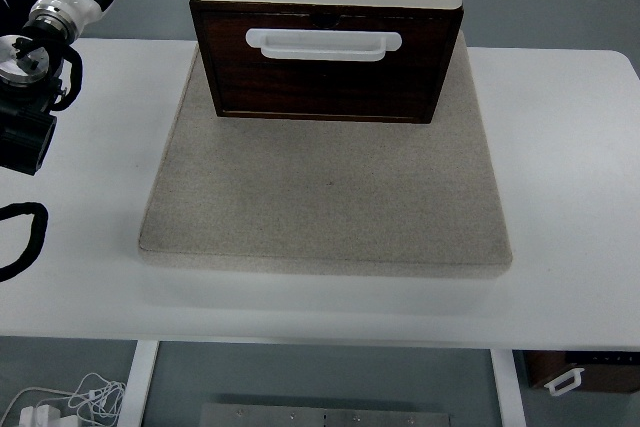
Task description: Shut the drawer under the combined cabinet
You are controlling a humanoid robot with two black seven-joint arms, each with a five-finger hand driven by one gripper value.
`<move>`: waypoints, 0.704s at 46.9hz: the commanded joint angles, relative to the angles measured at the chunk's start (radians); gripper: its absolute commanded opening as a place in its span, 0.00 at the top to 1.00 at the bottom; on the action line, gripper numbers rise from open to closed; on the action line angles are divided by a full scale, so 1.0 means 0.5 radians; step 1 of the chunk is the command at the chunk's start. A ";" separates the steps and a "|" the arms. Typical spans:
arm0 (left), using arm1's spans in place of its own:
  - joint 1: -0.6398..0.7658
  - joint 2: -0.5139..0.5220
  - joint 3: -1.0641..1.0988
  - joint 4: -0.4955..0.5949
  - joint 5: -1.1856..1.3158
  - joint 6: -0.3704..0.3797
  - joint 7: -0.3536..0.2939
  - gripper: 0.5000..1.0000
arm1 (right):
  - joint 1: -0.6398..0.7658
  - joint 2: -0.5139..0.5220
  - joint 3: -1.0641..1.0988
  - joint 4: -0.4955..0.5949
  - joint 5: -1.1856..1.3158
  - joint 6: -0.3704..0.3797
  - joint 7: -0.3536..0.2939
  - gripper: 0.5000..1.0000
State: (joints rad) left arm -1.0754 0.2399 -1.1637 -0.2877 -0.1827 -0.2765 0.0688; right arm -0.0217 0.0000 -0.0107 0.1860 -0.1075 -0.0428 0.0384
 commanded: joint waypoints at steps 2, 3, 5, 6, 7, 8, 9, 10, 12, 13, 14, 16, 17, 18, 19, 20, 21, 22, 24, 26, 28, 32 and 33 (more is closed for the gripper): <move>0.000 -0.017 -0.001 -0.004 0.000 -0.002 -0.003 0.00 | -0.006 0.000 0.000 -0.001 0.000 0.000 0.000 0.10; 0.000 -0.017 -0.001 -0.004 0.000 -0.002 -0.003 0.00 | -0.006 0.000 0.000 0.002 0.000 0.000 0.000 0.10; 0.000 -0.020 -0.001 -0.004 0.000 -0.002 -0.003 0.00 | -0.006 0.000 0.000 0.002 -0.003 0.000 0.000 0.10; 0.000 -0.023 -0.001 -0.004 0.000 -0.002 -0.003 0.00 | -0.006 0.000 0.000 0.002 0.000 0.000 0.000 0.10; 0.000 -0.029 -0.001 -0.004 0.000 -0.002 -0.003 0.00 | -0.006 0.000 0.000 0.002 0.000 0.000 0.000 0.10; 0.000 -0.032 -0.001 -0.004 0.000 -0.002 -0.003 0.00 | -0.006 0.000 0.000 0.002 -0.003 0.000 0.000 0.10; 0.000 -0.038 -0.001 -0.004 0.000 -0.002 -0.003 0.00 | -0.006 0.000 0.000 0.002 0.000 0.000 0.000 0.10; 0.000 -0.041 -0.001 -0.004 0.000 -0.002 -0.003 0.00 | -0.006 0.000 0.000 0.002 0.000 0.000 0.000 0.10; 0.000 -0.044 -0.001 -0.004 0.000 -0.002 -0.003 0.00 | -0.006 0.000 0.000 0.002 -0.003 0.000 0.000 0.10; 0.000 -0.044 -0.001 -0.001 0.000 -0.002 -0.003 0.00 | -0.006 0.000 0.000 0.002 0.000 0.000 0.000 0.10; 0.000 -0.047 -0.001 -0.004 0.000 -0.002 -0.003 0.00 | -0.006 0.000 0.000 0.002 0.000 0.000 0.000 0.10; 0.000 -0.066 -0.001 -0.004 0.000 -0.002 -0.003 0.00 | -0.006 0.000 0.000 0.002 -0.003 0.000 0.000 0.10; 0.000 -0.078 -0.001 -0.001 0.000 -0.002 -0.003 0.00 | -0.006 0.000 0.000 0.002 -0.003 0.000 0.000 0.10; 0.000 -0.084 -0.001 -0.001 0.000 -0.002 -0.003 0.00 | -0.006 0.000 0.000 0.002 -0.003 0.000 0.000 0.10; 0.000 -0.087 -0.001 -0.001 0.000 -0.002 -0.003 0.00 | -0.006 0.000 0.003 0.002 -0.003 0.000 0.000 0.10; 0.000 -0.087 0.002 -0.001 0.000 -0.005 -0.003 0.00 | -0.006 0.000 0.000 0.002 -0.003 0.000 0.000 0.10; 0.000 -0.090 0.002 -0.001 0.000 -0.005 -0.003 0.00 | -0.006 0.000 0.003 0.002 -0.003 0.000 0.000 0.10; 0.000 -0.093 0.002 -0.001 0.000 -0.005 -0.003 0.00 | -0.006 0.000 0.003 0.002 -0.003 0.000 0.000 0.10; 0.000 -0.099 0.002 -0.004 0.000 -0.005 -0.003 0.00 | -0.006 0.000 0.003 0.002 -0.003 0.000 0.000 0.10; 0.000 -0.109 0.002 -0.004 0.000 -0.002 -0.003 0.00 | -0.006 0.000 0.003 0.002 0.000 0.000 0.000 0.10; 0.000 -0.115 0.002 -0.004 0.000 -0.002 -0.003 0.00 | -0.006 0.000 0.003 0.002 -0.003 0.000 0.000 0.10; 0.000 -0.112 -0.001 0.002 0.000 -0.002 -0.003 0.00 | -0.006 0.000 0.003 0.002 0.000 0.000 0.000 0.10; 0.000 -0.112 -0.001 0.002 -0.003 -0.002 -0.003 0.00 | -0.009 0.000 0.003 0.002 0.000 0.000 0.000 0.10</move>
State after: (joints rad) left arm -1.0753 0.1833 -1.1628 -0.2889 -0.1825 -0.2790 0.0674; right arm -0.0247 0.0000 -0.0092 0.1872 -0.1089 -0.0428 0.0383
